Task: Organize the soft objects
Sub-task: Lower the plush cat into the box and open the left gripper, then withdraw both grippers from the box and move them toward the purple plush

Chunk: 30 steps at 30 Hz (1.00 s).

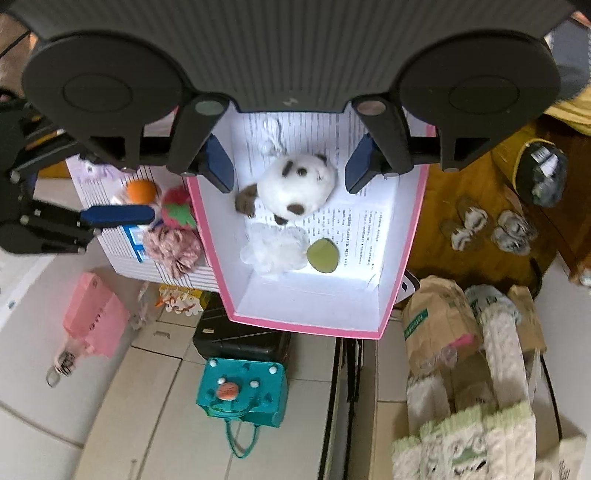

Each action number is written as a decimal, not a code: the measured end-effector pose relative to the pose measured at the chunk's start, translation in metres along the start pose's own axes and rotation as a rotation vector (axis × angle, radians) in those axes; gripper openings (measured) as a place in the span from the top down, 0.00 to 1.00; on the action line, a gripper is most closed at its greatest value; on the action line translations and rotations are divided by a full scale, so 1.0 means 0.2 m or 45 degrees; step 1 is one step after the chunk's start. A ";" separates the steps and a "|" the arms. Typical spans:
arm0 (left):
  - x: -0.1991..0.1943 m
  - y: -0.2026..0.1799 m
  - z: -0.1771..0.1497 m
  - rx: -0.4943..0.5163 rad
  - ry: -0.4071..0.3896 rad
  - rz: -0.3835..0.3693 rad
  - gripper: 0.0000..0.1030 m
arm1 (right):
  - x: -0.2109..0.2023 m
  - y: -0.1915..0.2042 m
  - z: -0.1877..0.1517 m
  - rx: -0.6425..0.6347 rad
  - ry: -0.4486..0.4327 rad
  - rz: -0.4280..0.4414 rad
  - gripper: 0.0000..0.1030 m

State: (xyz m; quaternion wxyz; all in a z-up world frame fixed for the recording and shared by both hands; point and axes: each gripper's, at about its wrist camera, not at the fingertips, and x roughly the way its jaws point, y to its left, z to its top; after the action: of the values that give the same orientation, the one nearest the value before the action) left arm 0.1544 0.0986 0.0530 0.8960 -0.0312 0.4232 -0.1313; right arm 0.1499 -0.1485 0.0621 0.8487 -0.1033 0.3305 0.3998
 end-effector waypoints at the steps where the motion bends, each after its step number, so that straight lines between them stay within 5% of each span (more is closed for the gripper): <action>1: -0.03 -0.01 -0.01 0.015 -0.003 -0.001 0.34 | -0.03 0.02 0.00 -0.004 -0.007 0.006 0.46; 13: -0.33 -0.18 -0.19 0.202 -0.045 0.015 0.26 | -0.36 0.19 -0.08 -0.047 -0.097 0.044 0.43; 30: -0.31 -0.43 -0.36 0.356 0.069 -0.064 0.23 | -0.61 0.26 -0.36 -0.065 -0.109 -0.086 0.41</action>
State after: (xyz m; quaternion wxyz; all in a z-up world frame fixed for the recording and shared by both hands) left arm 0.0435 0.0366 0.0669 0.8762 0.0868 0.4239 -0.2123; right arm 0.0194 -0.2209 0.0908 0.8721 -0.1187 0.2799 0.3833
